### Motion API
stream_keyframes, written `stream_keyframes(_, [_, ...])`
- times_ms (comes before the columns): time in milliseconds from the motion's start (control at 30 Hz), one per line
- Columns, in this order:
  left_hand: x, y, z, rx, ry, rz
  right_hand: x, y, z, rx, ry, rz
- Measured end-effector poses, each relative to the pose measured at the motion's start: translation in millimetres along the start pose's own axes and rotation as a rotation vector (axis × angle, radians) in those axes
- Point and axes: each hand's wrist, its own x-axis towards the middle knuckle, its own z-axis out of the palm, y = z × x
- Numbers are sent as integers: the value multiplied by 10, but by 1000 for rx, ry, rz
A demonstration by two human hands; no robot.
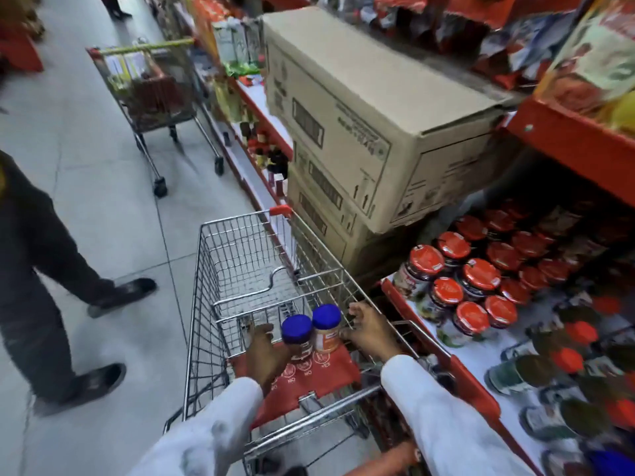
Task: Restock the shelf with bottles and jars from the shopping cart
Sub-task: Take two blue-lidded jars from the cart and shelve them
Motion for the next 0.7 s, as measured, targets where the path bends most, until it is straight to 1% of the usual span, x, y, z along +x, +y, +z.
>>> stream_keyframes(133, [123, -54, 130, -15, -12, -62, 284, 195, 280, -100, -63, 5])
stream_keyframes(233, [159, -110, 202, -13, 19, -27, 405, 339, 389, -53, -45, 25])
stream_keyframes(367, [206, -169, 264, -88, 54, -15, 482, 384, 433, -28, -36, -7])
stream_keyframes(433, [381, -449, 383, -151, 56, -10, 485, 365, 420, -26, -27, -22])
stream_keyframes(500, [432, -575, 457, -129, 22, 5, 470, 345, 406, -38, -21, -7])
stream_keyframes(600, [153, -139, 259, -160, -26, 50, 399, 252, 348, -81, -18, -9])
stream_keyframes(700, [83, 56, 174, -180, -107, 84, 220, 75, 161, -76, -4, -24])
